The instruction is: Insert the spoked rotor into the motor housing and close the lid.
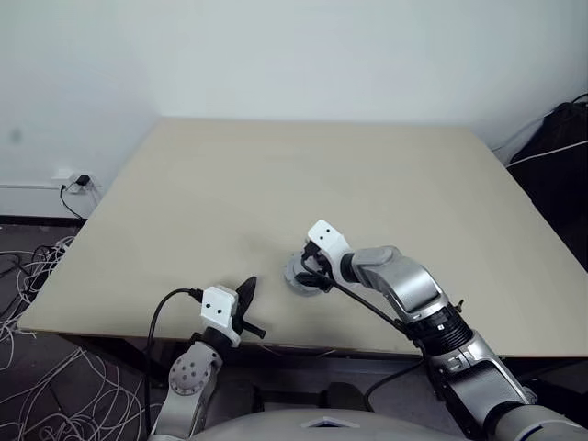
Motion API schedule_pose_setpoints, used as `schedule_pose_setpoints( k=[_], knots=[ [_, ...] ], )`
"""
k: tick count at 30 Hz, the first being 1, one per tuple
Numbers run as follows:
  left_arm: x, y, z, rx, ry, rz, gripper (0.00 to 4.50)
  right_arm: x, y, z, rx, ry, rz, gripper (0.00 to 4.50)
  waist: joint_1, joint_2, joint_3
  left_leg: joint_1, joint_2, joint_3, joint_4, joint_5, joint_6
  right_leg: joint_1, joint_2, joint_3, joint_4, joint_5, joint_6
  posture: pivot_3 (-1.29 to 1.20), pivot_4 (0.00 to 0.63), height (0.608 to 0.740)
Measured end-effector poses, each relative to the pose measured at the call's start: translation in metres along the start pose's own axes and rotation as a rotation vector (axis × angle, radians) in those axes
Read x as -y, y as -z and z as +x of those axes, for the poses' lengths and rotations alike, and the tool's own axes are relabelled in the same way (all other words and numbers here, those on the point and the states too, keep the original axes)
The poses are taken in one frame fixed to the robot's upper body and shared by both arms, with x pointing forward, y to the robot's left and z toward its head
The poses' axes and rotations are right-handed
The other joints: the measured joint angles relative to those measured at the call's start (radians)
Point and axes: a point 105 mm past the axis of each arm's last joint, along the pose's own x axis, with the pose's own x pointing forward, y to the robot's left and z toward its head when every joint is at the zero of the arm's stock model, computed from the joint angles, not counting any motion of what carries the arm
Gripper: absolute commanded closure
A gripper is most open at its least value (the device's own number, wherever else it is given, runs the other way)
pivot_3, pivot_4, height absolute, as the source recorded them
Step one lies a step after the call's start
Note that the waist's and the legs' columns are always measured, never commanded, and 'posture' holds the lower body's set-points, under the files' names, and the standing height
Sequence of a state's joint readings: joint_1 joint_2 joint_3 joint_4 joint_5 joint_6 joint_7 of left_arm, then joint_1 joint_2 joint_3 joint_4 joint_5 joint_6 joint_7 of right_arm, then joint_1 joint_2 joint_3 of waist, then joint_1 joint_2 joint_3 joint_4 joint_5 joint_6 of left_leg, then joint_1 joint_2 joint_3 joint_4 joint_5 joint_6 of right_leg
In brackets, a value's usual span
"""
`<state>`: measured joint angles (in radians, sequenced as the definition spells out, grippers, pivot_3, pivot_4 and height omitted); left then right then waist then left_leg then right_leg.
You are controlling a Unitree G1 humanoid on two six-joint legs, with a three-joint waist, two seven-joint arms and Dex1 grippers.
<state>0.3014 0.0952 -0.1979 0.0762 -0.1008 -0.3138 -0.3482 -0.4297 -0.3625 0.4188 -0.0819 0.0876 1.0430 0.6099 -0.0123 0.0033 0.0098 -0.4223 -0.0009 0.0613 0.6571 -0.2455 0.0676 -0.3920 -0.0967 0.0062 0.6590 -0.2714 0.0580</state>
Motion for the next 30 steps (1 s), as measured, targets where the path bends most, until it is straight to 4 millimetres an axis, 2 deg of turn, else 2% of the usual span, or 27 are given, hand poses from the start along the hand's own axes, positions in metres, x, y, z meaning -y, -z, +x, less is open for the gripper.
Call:
schedule_pose_setpoints(
  k=[11, 16, 22, 30],
  knots=[
    [0.004, 0.001, 0.001, 0.002, 0.024, -0.02, 4.5, 0.0, 0.001, 0.0, -0.01, 0.005, -0.016, 1.21, 0.001, 0.001, -0.005, 0.0, 0.0, 0.0, 0.0, 0.0, 0.0, 0.0, -0.003, -0.005, 0.0, 0.0, 0.0, 0.0, 0.0, 0.74],
    [0.004, 0.009, -0.001, -0.019, 0.032, -0.035, 4.5, 0.001, 0.0, 0.001, -0.018, 0.014, 0.026, 1.21, 0.001, 0.001, -0.005, 0.0, 0.0, -0.001, 0.0, 0.0, 0.0, 0.0, -0.003, -0.007, 0.0, 0.0, 0.0, 0.0, 0.0, 0.74],
    [0.004, 0.013, -0.002, -0.022, 0.036, -0.036, 4.5, 0.001, 0.001, 0.001, -0.032, 0.018, 0.001, 1.21, 0.003, 0.002, -0.006, 0.0, 0.0, 0.0, 0.0, 0.0, 0.0, 0.001, -0.016, -0.027, 0.0, 0.002, -0.001, 0.0, 0.0, 0.74],
    [0.004, 0.02, -0.005, -0.038, 0.04, -0.041, 4.5, 0.0, 0.001, 0.0, -0.036, 0.022, -0.056, 1.21, 0.008, 0.003, -0.007, 0.0, 0.0, -0.001, 0.001, 0.0, 0.0, 0.002, -0.018, -0.036, -0.001, 0.002, -0.001, 0.0, 0.0, 0.74]
  ],
)
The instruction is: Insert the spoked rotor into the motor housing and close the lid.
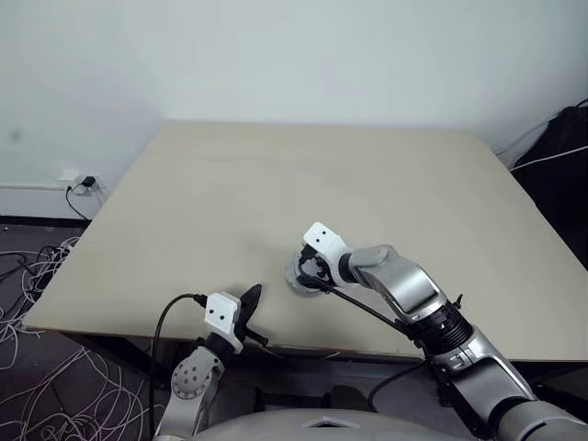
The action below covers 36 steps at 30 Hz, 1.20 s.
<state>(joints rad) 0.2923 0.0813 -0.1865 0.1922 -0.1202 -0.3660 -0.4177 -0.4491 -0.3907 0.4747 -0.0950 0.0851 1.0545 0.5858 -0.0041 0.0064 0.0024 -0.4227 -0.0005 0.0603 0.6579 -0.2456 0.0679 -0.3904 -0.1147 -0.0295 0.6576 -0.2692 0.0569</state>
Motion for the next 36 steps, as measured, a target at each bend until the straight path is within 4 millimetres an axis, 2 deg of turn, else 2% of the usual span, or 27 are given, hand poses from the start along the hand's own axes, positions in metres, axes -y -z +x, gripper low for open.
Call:
schedule_pose_setpoints(
  k=[14, 27, 36],
  knots=[
    [0.001, -0.002, 0.002, 0.013, 0.021, 0.007, 4.5, 0.001, 0.0, -0.001, 0.002, 0.007, -0.001, 1.21, 0.009, 0.0, 0.0, 0.0, 0.001, -0.002, 0.001, 0.0, 0.0, 0.002, -0.001, -0.007, 0.0, 0.0, 0.0, 0.0, 0.0, 0.74],
    [-0.003, 0.013, -0.001, -0.018, 0.018, -0.005, 4.5, 0.004, 0.002, -0.005, -0.017, 0.011, 0.056, 1.21, 0.023, 0.0, 0.001, 0.0, 0.003, -0.002, 0.002, 0.0, 0.0, 0.003, -0.002, -0.011, -0.002, 0.001, 0.001, 0.0, 0.0, 0.74],
    [-0.004, 0.014, 0.0, -0.02, 0.017, -0.006, 4.5, 0.001, 0.001, -0.005, -0.009, 0.016, -0.02, 1.21, 0.023, 0.001, 0.001, -0.004, 0.004, -0.004, 0.002, 0.0, 0.0, 0.003, -0.001, -0.013, -0.007, 0.002, 0.004, 0.0, 0.0, 0.74]
  ],
)
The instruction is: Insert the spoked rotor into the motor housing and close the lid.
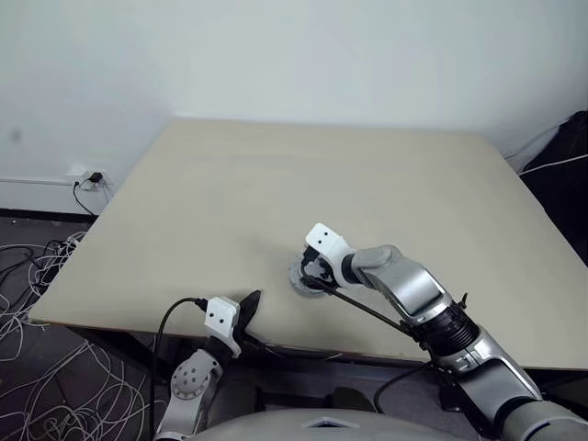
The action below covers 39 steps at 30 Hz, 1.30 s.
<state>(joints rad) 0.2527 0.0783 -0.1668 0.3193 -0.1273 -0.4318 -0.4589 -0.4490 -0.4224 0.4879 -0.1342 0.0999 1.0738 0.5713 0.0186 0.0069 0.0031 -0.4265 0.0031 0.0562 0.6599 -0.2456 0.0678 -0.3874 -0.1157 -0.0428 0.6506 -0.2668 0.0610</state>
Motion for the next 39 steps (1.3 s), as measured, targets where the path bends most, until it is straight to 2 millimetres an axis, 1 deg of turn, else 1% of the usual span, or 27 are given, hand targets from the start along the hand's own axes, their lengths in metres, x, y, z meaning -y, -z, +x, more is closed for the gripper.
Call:
schedule_pose_setpoints(
  k=[4, 13, 23, 26, 31, 39],
  knots=[
    [0.0, -0.001, 0.0, 0.003, 0.0, 0.0, 4.5, 0.003, 0.0, -0.001, 0.01, -0.013, 0.09, 1.21, 0.0, 0.001, 0.0, -0.003, 0.002, 0.0, 0.0, 0.0, 0.0, -0.001, 0.001, -0.002, -0.006, 0.004, 0.002, 0.0, 0.0, 0.74],
    [0.001, -0.005, 0.001, 0.016, -0.004, 0.0, 4.5, 0.005, -0.001, -0.002, 0.018, -0.022, 0.203, 1.21, -0.003, 0.002, 0.001, -0.005, 0.001, 0.0, -0.001, 0.0, 0.001, -0.002, 0.0, -0.001, -0.007, 0.005, 0.0, 0.0, 0.0, 0.74],
    [0.003, -0.01, 0.003, 0.024, -0.004, -0.001, 4.5, 0.004, 0.002, -0.004, -0.006, -0.006, 0.103, 1.21, 0.0, 0.004, 0.002, -0.005, 0.001, 0.0, -0.001, 0.0, 0.001, -0.002, 0.0, -0.001, -0.008, 0.005, 0.0, 0.0, 0.0, 0.74],
    [0.005, -0.014, 0.004, 0.031, 0.004, 0.0, 4.5, 0.004, 0.001, -0.004, -0.001, -0.011, 0.116, 1.21, 0.0, 0.004, 0.002, -0.005, 0.001, 0.0, -0.001, 0.0, 0.001, -0.002, 0.001, -0.001, -0.008, 0.005, 0.0, 0.0, 0.0, 0.74],
    [0.006, -0.012, 0.004, 0.021, 0.004, -0.006, 4.5, 0.005, 0.002, -0.005, -0.001, -0.016, 0.143, 1.21, 0.001, 0.004, 0.002, -0.005, 0.001, 0.0, -0.001, 0.0, 0.001, -0.002, 0.001, -0.001, -0.008, 0.005, 0.0, 0.0, 0.0, 0.74],
    [0.008, -0.015, 0.004, 0.023, 0.009, -0.008, 4.5, 0.004, 0.004, -0.006, -0.03, -0.01, 0.036, 1.21, 0.006, 0.004, 0.002, -0.005, 0.001, 0.0, -0.001, -0.001, 0.001, -0.002, 0.001, -0.002, -0.008, 0.005, 0.0, 0.0, 0.0, 0.74]
  ],
)
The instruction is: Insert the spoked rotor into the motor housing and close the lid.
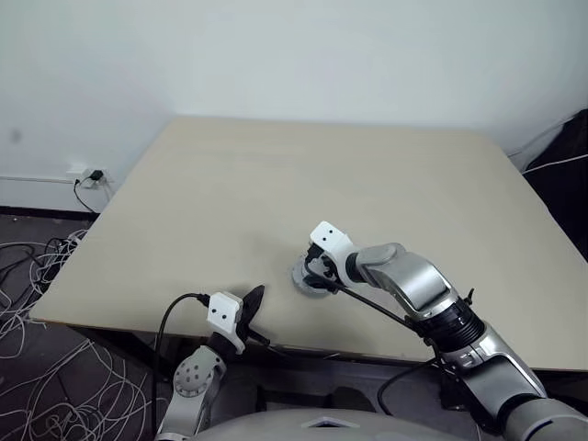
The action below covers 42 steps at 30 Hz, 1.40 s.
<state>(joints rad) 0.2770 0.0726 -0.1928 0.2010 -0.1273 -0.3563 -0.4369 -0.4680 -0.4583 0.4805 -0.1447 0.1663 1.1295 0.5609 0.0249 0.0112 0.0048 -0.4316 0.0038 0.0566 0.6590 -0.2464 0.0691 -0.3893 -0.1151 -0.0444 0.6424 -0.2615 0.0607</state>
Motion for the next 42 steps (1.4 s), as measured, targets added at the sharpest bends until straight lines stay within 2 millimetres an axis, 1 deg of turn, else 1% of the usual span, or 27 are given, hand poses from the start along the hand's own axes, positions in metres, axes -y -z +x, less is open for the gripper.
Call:
schedule_pose_setpoints(
  k=[7, 14, 26, 29, 35, 37, 42],
  knots=[
    [0.001, -0.001, 0.001, 0.002, 0.003, 0.0, 4.5, 0.0, 0.001, 0.0, -0.006, 0.004, -0.035, 1.21, 0.005, 0.0, 0.0, 0.0, 0.0, 0.0, 0.001, 0.0, 0.0, 0.001, 0.0, 0.0, 0.0, 0.0, 0.0, 0.0, 0.0, 0.74],
    [0.0, -0.002, 0.002, 0.0, -0.007, 0.0, 4.5, 0.002, 0.001, 0.003, 0.0, 0.009, 0.028, 1.21, 0.003, 0.0, 0.0, 0.001, 0.001, 0.0, 0.002, 0.0, 0.0, 0.002, 0.001, 0.0, 0.0, 0.001, 0.001, 0.0, 0.0, 0.74],
    [-0.003, -0.004, 0.005, 0.0, -0.018, 0.003, 4.5, 0.002, 0.002, 0.004, -0.007, 0.021, 0.014, 1.21, 0.004, 0.0, -0.001, 0.001, 0.001, 0.0, 0.003, 0.0, 0.0, 0.002, 0.001, -0.001, 0.0, 0.003, 0.002, 0.0, 0.0, 0.74],
    [-0.007, -0.007, 0.012, -0.025, -0.046, -0.002, 4.5, 0.002, 0.002, 0.004, -0.007, 0.022, 0.013, 1.21, 0.004, 0.0, -0.001, 0.001, 0.001, 0.0, 0.004, 0.0, 0.0, 0.002, 0.001, -0.002, 0.0, 0.003, 0.002, 0.0, 0.0, 0.74],
    [-0.009, -0.039, 0.038, -0.014, -0.019, -0.035, 4.5, 0.002, 0.001, 0.004, -0.006, 0.023, 0.011, 1.21, 0.004, 0.0, -0.001, 0.001, 0.001, 0.0, 0.004, 0.0, 0.0, 0.003, 0.003, -0.002, 0.0, 0.003, 0.003, 0.0, 0.0, 0.74],
    [-0.009, -0.041, 0.042, -0.05, 0.004, -0.049, 4.5, 0.002, 0.001, 0.004, -0.005, 0.023, 0.009, 1.21, 0.003, 0.0, -0.001, 0.002, 0.001, 0.0, 0.004, 0.0, 0.0, 0.004, 0.008, -0.002, 0.0, 0.003, 0.003, 0.0, 0.0, 0.74],
    [-0.002, -0.037, 0.052, -0.176, 0.092, -0.146, 4.5, 0.002, 0.001, 0.004, -0.004, 0.024, 0.009, 1.21, 0.003, 0.0, -0.001, 0.002, 0.001, 0.0, 0.006, 0.001, 0.001, 0.005, 0.01, -0.002, 0.0, 0.003, 0.003, 0.0, 0.0, 0.74]
  ],
)
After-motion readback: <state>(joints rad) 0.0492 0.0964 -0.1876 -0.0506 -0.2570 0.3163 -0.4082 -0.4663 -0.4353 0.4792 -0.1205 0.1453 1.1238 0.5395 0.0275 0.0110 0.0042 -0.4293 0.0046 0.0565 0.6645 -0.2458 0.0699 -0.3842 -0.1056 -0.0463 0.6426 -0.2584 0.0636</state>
